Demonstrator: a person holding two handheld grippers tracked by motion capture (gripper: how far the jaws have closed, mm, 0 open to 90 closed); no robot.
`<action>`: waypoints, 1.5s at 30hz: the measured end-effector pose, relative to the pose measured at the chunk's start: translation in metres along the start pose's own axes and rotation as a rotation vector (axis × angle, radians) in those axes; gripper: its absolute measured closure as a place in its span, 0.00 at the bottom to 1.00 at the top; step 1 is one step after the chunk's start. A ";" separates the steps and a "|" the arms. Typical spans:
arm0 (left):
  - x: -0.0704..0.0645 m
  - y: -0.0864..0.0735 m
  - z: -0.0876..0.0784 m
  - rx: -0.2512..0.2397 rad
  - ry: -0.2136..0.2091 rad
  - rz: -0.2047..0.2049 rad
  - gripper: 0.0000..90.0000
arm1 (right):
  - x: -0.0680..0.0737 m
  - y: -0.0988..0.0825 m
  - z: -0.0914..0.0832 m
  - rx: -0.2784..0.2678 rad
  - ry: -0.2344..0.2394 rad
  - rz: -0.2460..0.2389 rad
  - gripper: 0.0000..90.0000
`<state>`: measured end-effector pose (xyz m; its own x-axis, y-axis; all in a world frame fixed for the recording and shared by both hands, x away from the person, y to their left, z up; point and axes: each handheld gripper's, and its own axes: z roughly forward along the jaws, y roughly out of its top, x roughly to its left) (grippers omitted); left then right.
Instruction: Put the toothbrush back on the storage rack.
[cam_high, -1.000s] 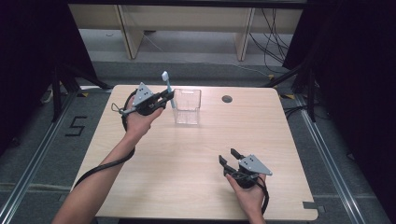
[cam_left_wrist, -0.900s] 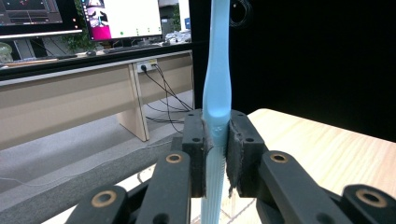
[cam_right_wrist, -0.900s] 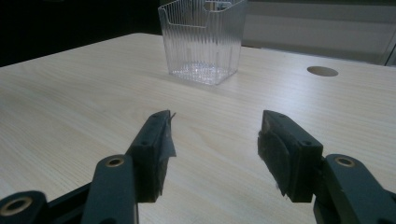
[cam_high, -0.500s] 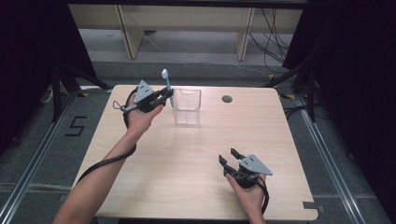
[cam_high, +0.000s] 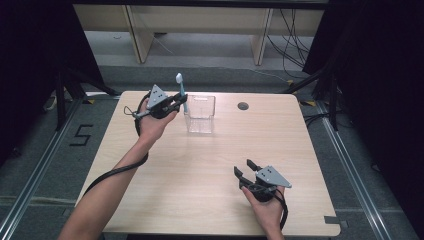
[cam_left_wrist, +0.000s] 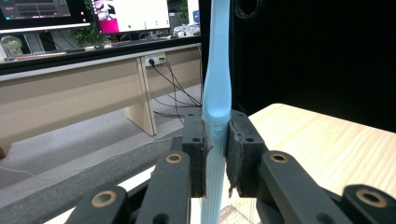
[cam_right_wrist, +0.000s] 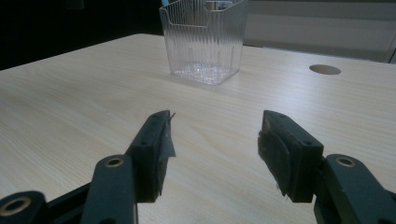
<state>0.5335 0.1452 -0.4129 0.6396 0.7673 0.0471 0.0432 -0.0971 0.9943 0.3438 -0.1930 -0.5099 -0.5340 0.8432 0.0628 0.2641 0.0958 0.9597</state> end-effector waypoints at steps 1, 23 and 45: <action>0.000 0.000 0.000 0.000 0.000 0.000 0.87 | 0.000 0.000 0.000 0.000 0.000 0.000 0.49; 0.000 -0.013 0.007 0.049 0.005 -0.020 0.87 | 0.000 -0.002 0.001 0.006 -0.003 -0.003 0.49; -0.003 -0.031 0.011 0.106 0.011 -0.033 0.87 | -0.001 -0.003 0.002 0.011 -0.001 0.012 0.49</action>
<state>0.5388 0.1393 -0.4453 0.6278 0.7782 0.0164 0.1451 -0.1378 0.9798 0.3451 -0.1930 -0.5138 -0.5303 0.8446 0.0738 0.2788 0.0915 0.9560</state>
